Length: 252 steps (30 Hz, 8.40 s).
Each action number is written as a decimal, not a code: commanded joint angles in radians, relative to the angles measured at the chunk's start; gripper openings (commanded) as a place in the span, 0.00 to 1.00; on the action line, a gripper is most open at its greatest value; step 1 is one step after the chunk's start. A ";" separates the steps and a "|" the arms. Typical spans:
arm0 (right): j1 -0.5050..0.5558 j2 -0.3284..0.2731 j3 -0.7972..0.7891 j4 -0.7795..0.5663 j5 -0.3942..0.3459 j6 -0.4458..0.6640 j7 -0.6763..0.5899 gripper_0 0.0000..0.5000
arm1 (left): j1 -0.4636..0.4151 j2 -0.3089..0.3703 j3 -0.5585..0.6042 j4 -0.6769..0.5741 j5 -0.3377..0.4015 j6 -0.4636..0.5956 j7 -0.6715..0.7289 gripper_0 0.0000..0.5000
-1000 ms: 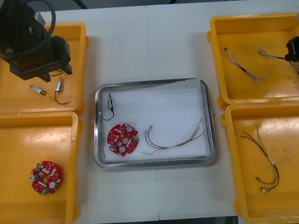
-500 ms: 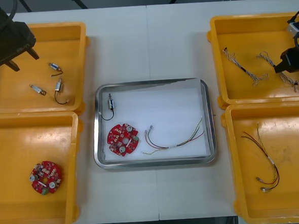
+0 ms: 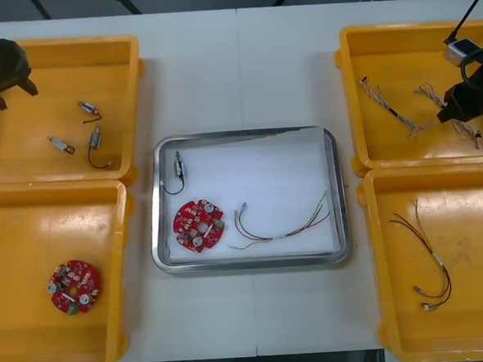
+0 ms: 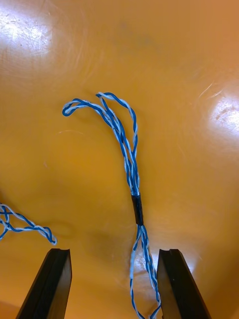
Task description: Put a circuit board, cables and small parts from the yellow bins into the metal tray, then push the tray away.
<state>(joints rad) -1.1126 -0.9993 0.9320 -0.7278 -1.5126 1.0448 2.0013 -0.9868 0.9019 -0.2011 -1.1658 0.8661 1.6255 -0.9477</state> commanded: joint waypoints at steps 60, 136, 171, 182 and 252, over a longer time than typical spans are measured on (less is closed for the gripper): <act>-0.073 0.153 0.047 0.281 -0.011 -0.065 0.280 0.07 | 0.062 -0.066 -0.279 0.117 -0.058 -0.291 0.492 1.00; -0.026 0.205 -0.265 -0.864 0.272 0.403 0.163 0.00 | -0.024 0.063 -0.218 0.113 0.021 -0.243 0.188 0.00; -0.024 0.384 0.080 -0.682 0.410 0.193 0.122 1.00 | -0.033 0.083 -0.153 -0.388 0.217 0.065 0.268 0.00; -0.024 0.349 0.041 -0.745 0.404 0.170 0.123 1.00 | -0.033 0.080 -0.159 -0.413 0.208 0.083 0.270 0.00; 0.786 -0.007 -1.187 -1.222 0.443 0.833 -0.834 1.00 | -0.033 0.080 -0.159 -0.413 0.208 0.083 0.270 0.00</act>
<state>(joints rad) -0.3560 -0.9656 -0.2030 -1.9264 -1.0644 1.8695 1.1992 -0.9721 0.9403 -0.3823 -1.5550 1.0732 1.7010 -0.7401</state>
